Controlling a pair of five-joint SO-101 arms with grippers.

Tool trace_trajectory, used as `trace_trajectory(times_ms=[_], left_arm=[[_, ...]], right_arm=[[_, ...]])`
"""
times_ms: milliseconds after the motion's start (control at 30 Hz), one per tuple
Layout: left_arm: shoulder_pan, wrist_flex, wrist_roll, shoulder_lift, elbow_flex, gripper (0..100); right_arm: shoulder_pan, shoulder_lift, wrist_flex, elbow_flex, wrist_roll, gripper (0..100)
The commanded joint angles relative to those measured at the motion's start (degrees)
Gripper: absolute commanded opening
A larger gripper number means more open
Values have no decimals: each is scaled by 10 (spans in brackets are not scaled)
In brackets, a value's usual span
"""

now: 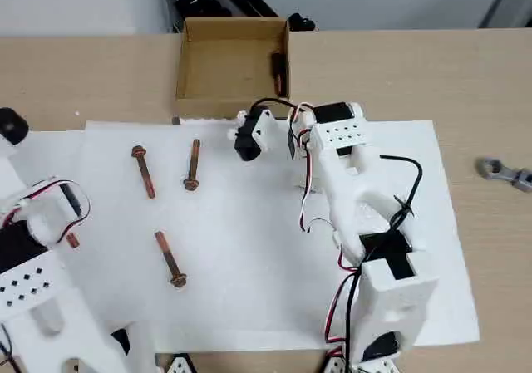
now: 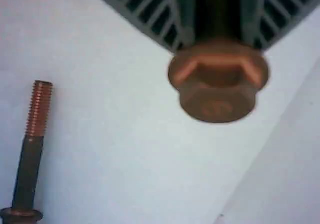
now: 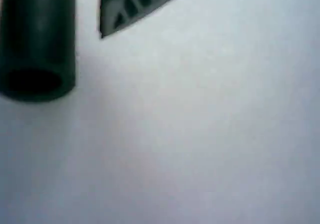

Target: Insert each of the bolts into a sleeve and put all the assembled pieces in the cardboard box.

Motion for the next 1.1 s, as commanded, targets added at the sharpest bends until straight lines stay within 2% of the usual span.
trace_trajectory(times_ms=[0, 400, 500, 533, 800, 1067], left_arm=[[1, -14, 1, -14, -5, 8], [0, -14, -14, -14, -5, 9], [0, -14, -14, -14, -5, 9], [0, -14, -14, -14, -5, 9], [0, -17, -11, -14, -7, 8], [0, -35, -11, -14, -15, 8]], right_arm=[[3, 11, -3, -1, 5, 162], [4, 73, -28, -2, 2, 154], [4, 73, -25, 1, 1, 58], [4, 73, -28, 1, -7, 7], [3, 59, -34, -2, -87, 13], [-1, -143, -17, 2, -200, 13]])
